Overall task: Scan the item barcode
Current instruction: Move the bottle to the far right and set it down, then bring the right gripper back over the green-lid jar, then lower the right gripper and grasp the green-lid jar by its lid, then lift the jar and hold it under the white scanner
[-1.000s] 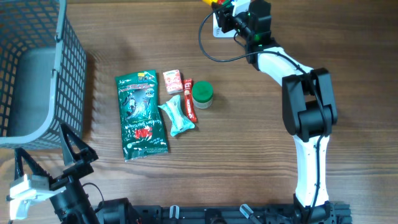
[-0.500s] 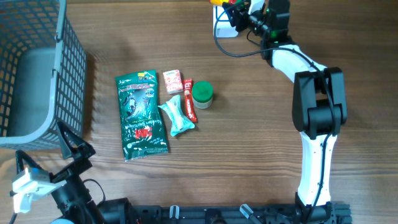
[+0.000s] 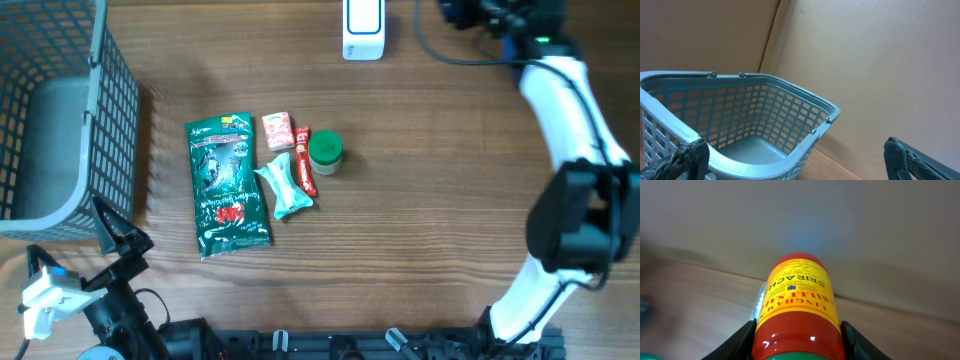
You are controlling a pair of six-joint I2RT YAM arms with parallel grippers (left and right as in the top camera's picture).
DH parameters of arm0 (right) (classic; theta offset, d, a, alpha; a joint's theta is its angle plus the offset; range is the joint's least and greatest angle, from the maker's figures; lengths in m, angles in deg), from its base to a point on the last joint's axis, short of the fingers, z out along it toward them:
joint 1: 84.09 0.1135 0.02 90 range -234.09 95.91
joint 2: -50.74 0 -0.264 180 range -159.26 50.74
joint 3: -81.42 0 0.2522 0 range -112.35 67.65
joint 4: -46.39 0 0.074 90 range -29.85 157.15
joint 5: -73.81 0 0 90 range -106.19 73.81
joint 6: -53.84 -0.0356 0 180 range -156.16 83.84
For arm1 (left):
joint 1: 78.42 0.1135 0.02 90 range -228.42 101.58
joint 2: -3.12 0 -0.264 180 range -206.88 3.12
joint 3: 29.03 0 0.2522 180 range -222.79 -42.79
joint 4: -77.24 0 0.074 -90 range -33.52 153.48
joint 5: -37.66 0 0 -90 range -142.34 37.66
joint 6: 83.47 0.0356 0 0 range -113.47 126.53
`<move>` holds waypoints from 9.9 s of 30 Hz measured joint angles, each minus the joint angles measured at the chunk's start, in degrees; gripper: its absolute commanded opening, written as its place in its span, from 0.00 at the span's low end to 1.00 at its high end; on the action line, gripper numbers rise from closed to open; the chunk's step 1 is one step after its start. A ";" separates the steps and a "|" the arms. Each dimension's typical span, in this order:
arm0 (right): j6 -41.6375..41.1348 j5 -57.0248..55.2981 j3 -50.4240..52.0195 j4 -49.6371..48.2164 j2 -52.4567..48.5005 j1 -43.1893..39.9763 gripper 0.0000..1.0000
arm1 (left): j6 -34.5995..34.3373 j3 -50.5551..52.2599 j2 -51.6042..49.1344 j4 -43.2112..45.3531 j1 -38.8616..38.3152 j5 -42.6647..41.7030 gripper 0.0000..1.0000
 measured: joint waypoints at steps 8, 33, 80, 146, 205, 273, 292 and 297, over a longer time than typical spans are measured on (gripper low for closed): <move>17.29 -27.87 0.00 12.11 -0.46 -7.52 0.35 | 0.00 0.00 0.00 0.02 0.00 0.00 1.00; 22.51 -41.00 0.00 19.98 -6.47 -38.38 0.43 | -10.84 0.00 -1.70 -0.09 0.00 -0.02 1.00; -4.57 -17.40 -0.57 22.93 20.79 -34.82 1.00 | -8.26 0.26 -21.81 25.27 0.00 -38.84 1.00; -36.44 -27.82 9.75 29.46 -3.96 38.32 1.00 | -6.75 3.72 -19.56 -6.93 0.00 -34.95 1.00; -105.11 -25.42 7.15 62.77 16.57 39.28 1.00 | -6.75 3.87 -19.56 -32.85 0.00 -34.93 1.00; 10.47 -31.93 5.31 53.92 -2.10 32.04 0.95 | -6.75 3.87 -19.56 -33.03 0.00 -34.93 1.00; -34.60 -31.56 -4.52 44.94 1.92 32.02 1.00 | -6.75 3.87 -19.56 -33.05 0.00 -34.93 1.00; -38.97 -33.14 -3.96 44.89 -5.46 32.02 0.99 | -6.75 3.87 -19.56 -33.03 0.00 -34.93 1.00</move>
